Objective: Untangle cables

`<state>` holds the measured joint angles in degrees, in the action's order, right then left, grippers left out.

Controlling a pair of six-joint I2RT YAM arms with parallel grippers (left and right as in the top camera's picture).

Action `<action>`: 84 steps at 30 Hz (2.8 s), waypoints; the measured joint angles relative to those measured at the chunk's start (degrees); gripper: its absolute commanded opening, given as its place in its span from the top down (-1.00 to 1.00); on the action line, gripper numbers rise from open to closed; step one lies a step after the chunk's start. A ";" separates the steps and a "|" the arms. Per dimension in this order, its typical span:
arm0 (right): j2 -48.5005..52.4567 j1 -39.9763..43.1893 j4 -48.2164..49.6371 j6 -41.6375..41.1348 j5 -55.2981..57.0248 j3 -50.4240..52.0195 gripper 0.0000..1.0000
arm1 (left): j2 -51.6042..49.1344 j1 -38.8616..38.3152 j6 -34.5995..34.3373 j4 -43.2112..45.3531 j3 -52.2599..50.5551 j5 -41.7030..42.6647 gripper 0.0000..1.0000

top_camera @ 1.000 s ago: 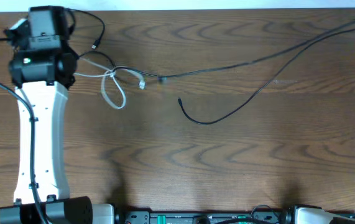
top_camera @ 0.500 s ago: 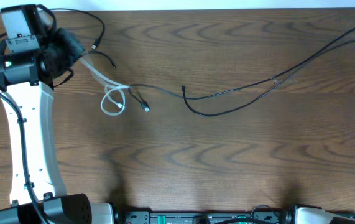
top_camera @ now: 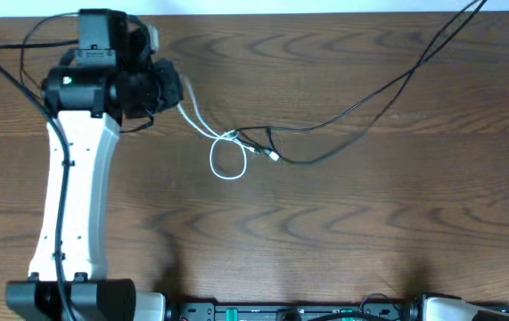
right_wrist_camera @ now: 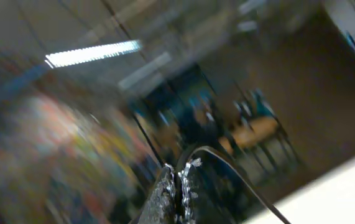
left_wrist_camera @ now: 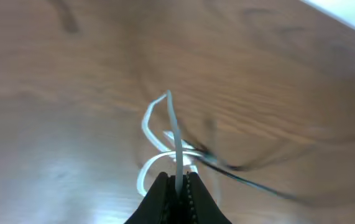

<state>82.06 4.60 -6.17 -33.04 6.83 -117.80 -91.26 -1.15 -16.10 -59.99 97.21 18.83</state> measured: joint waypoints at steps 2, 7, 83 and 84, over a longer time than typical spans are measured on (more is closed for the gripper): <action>0.50 0.00 0.04 0.79 0.09 -6.56 0.98 | -1.53 0.00 -1.14 -1.16 0.00 -4.66 0.85; 3.61 0.00 -3.48 3.54 2.95 -22.77 0.98 | -8.33 0.00 -2.38 -4.35 0.00 -11.52 0.85; 14.67 4.70 -10.69 23.10 38.21 -30.10 0.98 | -9.97 50.60 -9.88 -4.81 -0.02 -1.33 0.86; 14.67 4.72 -10.88 23.06 37.92 -30.12 0.98 | -9.97 50.80 -10.01 -4.09 -0.02 -0.94 0.86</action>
<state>96.73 9.32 -17.06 -9.98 44.75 -147.92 -101.23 49.65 -26.11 -64.07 97.19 17.89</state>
